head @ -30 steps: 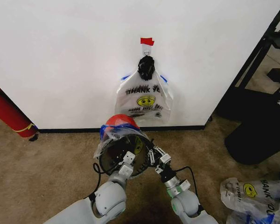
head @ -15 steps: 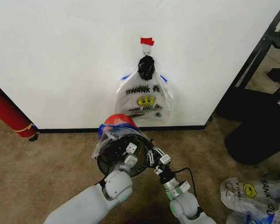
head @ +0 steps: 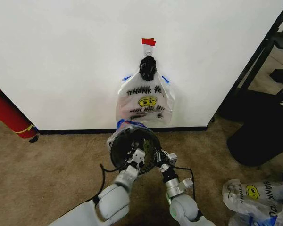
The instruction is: Pick up the garbage bag from the wall and place it over the trash bin.
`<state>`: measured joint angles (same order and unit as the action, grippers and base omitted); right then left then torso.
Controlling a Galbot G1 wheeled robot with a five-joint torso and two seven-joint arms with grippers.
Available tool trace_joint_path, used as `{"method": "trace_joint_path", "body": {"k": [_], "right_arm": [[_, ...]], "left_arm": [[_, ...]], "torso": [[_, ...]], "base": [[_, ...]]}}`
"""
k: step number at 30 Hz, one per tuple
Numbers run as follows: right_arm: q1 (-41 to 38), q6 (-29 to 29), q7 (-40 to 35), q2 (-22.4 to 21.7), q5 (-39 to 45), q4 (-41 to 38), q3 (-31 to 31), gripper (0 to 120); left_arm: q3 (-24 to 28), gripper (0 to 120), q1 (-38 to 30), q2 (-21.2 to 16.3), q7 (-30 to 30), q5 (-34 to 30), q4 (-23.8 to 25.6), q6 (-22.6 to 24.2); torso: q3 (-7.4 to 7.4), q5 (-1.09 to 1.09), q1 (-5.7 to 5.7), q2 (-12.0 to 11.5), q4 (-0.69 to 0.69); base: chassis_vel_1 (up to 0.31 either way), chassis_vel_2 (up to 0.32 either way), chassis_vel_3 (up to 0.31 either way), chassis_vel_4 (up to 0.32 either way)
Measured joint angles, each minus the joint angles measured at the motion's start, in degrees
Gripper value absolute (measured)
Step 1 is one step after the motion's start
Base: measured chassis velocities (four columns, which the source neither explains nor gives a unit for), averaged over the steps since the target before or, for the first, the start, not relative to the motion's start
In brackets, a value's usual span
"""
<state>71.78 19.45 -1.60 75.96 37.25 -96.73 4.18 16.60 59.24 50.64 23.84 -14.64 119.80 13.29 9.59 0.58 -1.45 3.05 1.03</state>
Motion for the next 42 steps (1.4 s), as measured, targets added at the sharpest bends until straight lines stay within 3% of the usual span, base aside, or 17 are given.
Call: {"method": "trace_joint_path", "body": {"k": [2,5,6,8,10,14,17,22,27,34,38,42], "right_arm": [[-0.2,-1.7,-1.7,-0.3,2.0,-0.4,0.0,0],[0.0,-2.0,-0.6,-1.9,0.6,0.1,0.9,0],[0.0,-2.0,-0.6,-1.9,0.6,0.1,0.9,0],[0.3,-1.2,2.6,-3.6,-1.6,0.9,1.9,0],[0.4,0.3,6.3,-5.2,-3.8,1.4,3.0,0],[0.3,2.7,11.0,-6.9,-7.0,2.0,4.3,0],[0.2,5.4,15.1,-8.2,-10.2,1.9,5.6,0],[0.4,8.6,17.8,-8.8,-14.0,1.7,7.0,0],[0.6,10.6,18.9,-8.9,-17.4,1.8,7.7,0],[0.0,12.1,19.7,-8.6,-21.1,2.4,8.3,0],[-0.6,12.8,20.9,-8.7,-22.4,2.8,9.2,0],[-0.7,13.2,22.1,-8.8,-22.8,2.9,9.6,0]], "left_arm": [[-5.3,26,2.9,-2.0,-6.1,-0.9,2.7,-3.8],[-15.6,39,7.1,-5.0,-22.5,-7.6,6.3,-8.2],[-15.6,39,7.1,-5.0,-22.5,-7.6,6.3,-8.2],[-20.4,48,7.3,-7.2,-27.9,-11.0,7.4,-9.9],[-22.5,58,5.6,-9.0,-29.3,-14.0,7.4,-10.1],[-23.5,69,1.9,-10.3,-30.0,-16.5,5.7,-9.1],[-22.8,84,-2.1,-10.8,-30.7,-16.3,0.9,-7.5],[-22.0,98,-4.8,-10.5,-31.2,-15.6,-4.0,-7.2],[-21.8,100,-6.1,-10.7,-33.3,-14.4,-6.8,-7.2],[-21.7,100,-8.2,-10.9,-41.7,-12.5,-9.9,-8.5],[-21.6,100,-10.8,-10.7,-49.3,-9.7,-14.3,-11.6],[-20.9,100,-12.1,-10.1,-50.5,-7.9,-16.9,-12.7]], "torso": [[0.0,0.0,0.0,0.0,0.0],[0.0,0.0,0.0,0.0,-0.02],[0.0,0.0,0.0,0.0,-0.02],[0.0,-0.01,0.01,0.0,0.0],[0.0,0.0,0.0,0.0,0.01],[0.0,-0.01,0.0,0.0,0.01],[0.0,-0.01,0.0,0.0,0.01],[0.0,0.0,0.0,0.0,0.01],[0.01,0.0,0.0,0.0,0.0],[0.0,-0.01,0.0,0.0,0.0],[0.01,-0.01,0.0,0.0,0.0],[0.0,-0.01,0.0,0.0,0.0]], "base": [[0.0,0.0,0.0,0.0],[0.0,0.0,0.0,0.0],[0.0,0.0,0.0,0.0],[0.0,0.0,0.0,0.0],[0.0,0.0,0.0,0.0],[0.0,0.0,0.0,0.0],[0.0,0.0,0.0,0.0],[0.0,0.0,0.0,0.0],[0.0,0.0,0.0,0.0],[0.0,0.0,0.0,0.0],[0.0,0.0,0.0,0.0],[0.0,0.0,0.0,0.0]]}}
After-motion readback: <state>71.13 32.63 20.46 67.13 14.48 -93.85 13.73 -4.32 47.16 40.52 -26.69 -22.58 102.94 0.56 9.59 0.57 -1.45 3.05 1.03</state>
